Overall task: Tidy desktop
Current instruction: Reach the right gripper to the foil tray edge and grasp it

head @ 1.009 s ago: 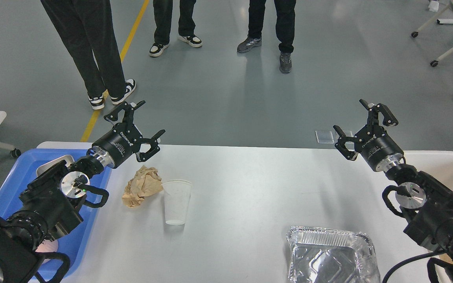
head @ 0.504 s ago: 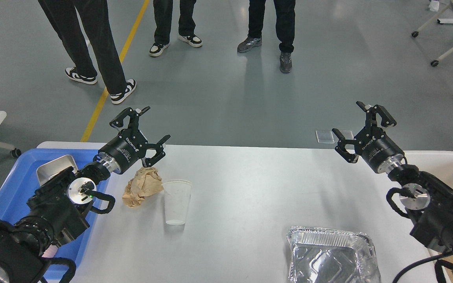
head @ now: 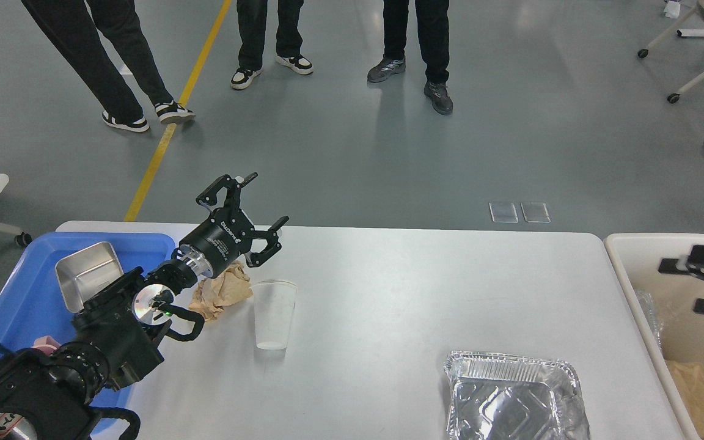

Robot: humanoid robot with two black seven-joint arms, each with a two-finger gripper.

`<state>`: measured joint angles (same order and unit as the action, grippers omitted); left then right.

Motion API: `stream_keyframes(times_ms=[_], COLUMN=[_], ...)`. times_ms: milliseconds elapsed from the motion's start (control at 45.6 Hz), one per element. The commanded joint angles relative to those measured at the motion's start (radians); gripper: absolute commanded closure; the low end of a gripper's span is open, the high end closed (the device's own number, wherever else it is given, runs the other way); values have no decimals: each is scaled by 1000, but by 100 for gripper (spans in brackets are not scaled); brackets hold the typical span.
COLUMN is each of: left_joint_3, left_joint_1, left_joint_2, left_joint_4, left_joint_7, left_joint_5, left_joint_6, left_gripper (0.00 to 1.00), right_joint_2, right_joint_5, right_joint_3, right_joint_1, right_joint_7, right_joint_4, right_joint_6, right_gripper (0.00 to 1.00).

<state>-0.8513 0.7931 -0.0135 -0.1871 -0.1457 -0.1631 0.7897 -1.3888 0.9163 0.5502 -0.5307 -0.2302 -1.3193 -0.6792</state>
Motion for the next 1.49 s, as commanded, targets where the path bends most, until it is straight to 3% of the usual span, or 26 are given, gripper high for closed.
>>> stream_keyframes(times_ms=[0, 175, 351, 461, 592, 658, 877, 1009, 1470], left_joint_3=[1, 1, 1, 1, 1, 1, 31, 57, 64], left_joint_1=[-5, -22, -34, -35, -48, -49, -58, -63, -84], left_joint_2=[6, 7, 6, 6, 0, -5, -3, -5, -17], left_joint_4=[0, 0, 0, 0, 0, 0, 0, 0, 0], left_joint_7=[-18, -20, -20, -20, -18, -18, -23, -49, -54], left_joint_5=[-3, -3, -3, -4, -12, -16, -15, -15, -15], left_joint_6=[-1, -3, -4, -4, -10, -20, -40, -43, -66], left_gripper=[3, 3, 3, 3, 3, 3, 3, 3, 3], right_joint_2=[-177, -286, -277, -170, -20, 78, 229, 333, 507], right_joint_5=[32, 32, 42, 84, 298, 393, 447, 530, 605], right_joint_3=[-3, -27, -33, -35, -33, -35, -35, -35, -35], right_joint_1=[66, 74, 83, 132, 181, 192, 205, 207, 215], right_joint_7=[-1, -1, 2, 5, 11, 11, 11, 11, 8], right_joint_4=[-121, -172, -202, -201, -192, -187, -106, -9, 149], right_joint_6=[4, 0, 12, 95, 165, 181, 193, 214, 225], right_gripper=[0, 0, 0, 0, 0, 0, 0, 0, 0])
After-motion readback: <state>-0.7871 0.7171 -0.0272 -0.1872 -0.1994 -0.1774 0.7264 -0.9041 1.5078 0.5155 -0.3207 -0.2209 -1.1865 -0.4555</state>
